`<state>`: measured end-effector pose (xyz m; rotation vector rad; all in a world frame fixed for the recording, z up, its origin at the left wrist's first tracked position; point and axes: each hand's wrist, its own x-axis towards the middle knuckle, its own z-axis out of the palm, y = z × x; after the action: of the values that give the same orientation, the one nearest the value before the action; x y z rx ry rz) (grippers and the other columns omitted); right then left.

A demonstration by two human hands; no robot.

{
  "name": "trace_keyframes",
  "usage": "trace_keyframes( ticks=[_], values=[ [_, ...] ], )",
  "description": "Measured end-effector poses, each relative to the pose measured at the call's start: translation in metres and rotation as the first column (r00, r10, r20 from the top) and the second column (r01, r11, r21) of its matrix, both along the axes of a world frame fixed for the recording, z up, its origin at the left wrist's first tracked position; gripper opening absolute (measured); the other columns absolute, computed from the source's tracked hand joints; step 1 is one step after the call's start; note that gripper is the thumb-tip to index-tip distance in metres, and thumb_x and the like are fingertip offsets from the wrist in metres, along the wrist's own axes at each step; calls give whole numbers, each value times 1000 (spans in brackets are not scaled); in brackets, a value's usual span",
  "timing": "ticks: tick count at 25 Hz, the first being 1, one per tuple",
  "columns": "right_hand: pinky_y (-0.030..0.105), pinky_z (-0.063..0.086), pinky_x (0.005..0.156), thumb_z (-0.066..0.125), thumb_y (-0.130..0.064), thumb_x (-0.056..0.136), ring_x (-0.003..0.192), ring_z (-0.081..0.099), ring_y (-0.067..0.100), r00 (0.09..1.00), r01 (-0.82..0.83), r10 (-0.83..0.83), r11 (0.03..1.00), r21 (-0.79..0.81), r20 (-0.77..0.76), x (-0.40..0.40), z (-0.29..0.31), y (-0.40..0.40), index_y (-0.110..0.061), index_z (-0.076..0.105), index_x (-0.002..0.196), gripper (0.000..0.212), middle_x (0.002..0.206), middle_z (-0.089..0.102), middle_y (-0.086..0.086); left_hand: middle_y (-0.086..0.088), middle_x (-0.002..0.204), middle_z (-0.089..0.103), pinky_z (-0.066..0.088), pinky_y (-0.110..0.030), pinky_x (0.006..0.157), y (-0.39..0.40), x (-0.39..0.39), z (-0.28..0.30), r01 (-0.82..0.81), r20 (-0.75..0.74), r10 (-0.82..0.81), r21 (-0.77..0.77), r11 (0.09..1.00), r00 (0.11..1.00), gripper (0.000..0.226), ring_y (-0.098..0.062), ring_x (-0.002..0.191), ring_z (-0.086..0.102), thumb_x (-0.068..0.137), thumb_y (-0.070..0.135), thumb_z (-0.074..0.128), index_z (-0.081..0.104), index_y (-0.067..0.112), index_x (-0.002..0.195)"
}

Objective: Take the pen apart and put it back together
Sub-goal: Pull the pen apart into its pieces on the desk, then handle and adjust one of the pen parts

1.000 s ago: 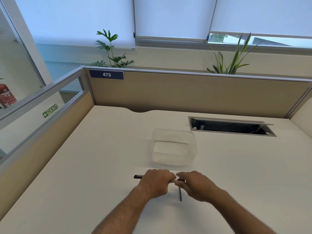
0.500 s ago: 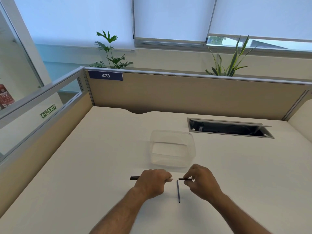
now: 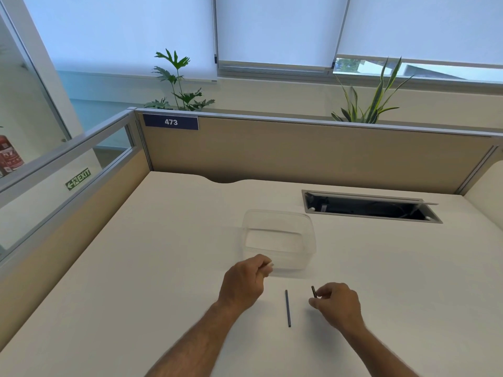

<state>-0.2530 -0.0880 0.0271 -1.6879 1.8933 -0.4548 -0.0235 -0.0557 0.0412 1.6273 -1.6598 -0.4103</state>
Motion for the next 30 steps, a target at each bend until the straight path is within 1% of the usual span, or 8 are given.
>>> trace_keyframes(
  ticks=[5, 8, 13, 16, 19, 24, 27, 30],
  values=[
    [26, 50, 64, 74, -19, 66, 73, 66, 18, 995, 100, -101, 993, 67, 5, 4, -12, 8, -21, 73, 74, 8, 73, 74, -5, 0, 82, 74, 56, -40, 68, -2, -1, 2, -86, -139, 84, -10, 996, 987, 5, -22, 80, 68, 94, 25, 64, 64, 20, 93],
    [22, 46, 52, 69, -19, 65, 64, 65, 15, 994, 106, -104, 992, 61, -42, 6, -18, 8, -16, 72, 68, 5, 63, 70, -5, 5, 79, 73, 57, -36, 67, -3, -1, 3, -144, -228, 139, -4, 990, 964, 7, -15, 77, 69, 90, 24, 69, 63, 22, 90],
    [19, 38, 45, 70, -24, 62, 61, 64, 15, 992, 112, -109, 992, 61, -56, 6, -24, 4, -14, 70, 69, 12, 65, 70, -4, 11, 76, 73, 58, -32, 67, -5, -2, 2, -163, -334, 161, 23, 986, 929, 14, -1, 74, 68, 84, 24, 76, 62, 27, 85],
    [18, 35, 46, 70, -27, 62, 65, 61, 17, 992, 93, -87, 994, 63, -86, 7, -23, 4, -17, 70, 73, 15, 67, 66, -8, 13, 75, 72, 58, -32, 67, -5, -4, 2, -158, -379, 162, 41, 987, 911, 18, -2, 74, 69, 82, 22, 78, 62, 29, 81],
    [25, 40, 59, 73, -32, 64, 74, 60, 18, 992, 94, -90, 995, 40, -89, 8, -23, 8, -23, 66, 89, 28, 78, 64, -8, 17, 76, 71, 59, -32, 67, -3, -5, 2, -142, -412, 148, 44, 989, 899, 19, -3, 73, 69, 81, 21, 79, 62, 27, 80],
    [21, 46, 65, 87, -28, 66, 71, 60, 8, 986, -42, 75, 977, -210, 148, 22, -19, 17, -23, 70, 94, 33, 79, 65, -8, 9, 73, 72, 57, -24, 64, -3, -7, 5, -167, -491, 161, 31, 985, 856, 19, -6, 72, 70, 79, 20, 81, 63, 25, 80],
    [14, 48, 65, 88, -28, 67, 83, 63, 3, 932, -197, 240, 965, -175, 271, 35, -14, 20, -30, 68, 100, 39, 94, 68, -16, 5, 74, 74, 57, -21, 64, -3, -10, 8, -179, -591, 162, 31, 983, 790, 19, -10, 70, 71, 80, 17, 81, 63, 23, 82],
    [20, 56, 69, 86, -21, 72, 84, 69, 3, 887, -249, 273, 962, -110, 373, 44, -12, 22, -29, 70, 98, 32, 88, 74, -14, 0, 77, 75, 62, -34, 66, -3, -15, 10, -204, -716, 173, 44, 978, 676, 17, -20, 70, 73, 81, 11, 79, 63, 17, 85]
  ],
)
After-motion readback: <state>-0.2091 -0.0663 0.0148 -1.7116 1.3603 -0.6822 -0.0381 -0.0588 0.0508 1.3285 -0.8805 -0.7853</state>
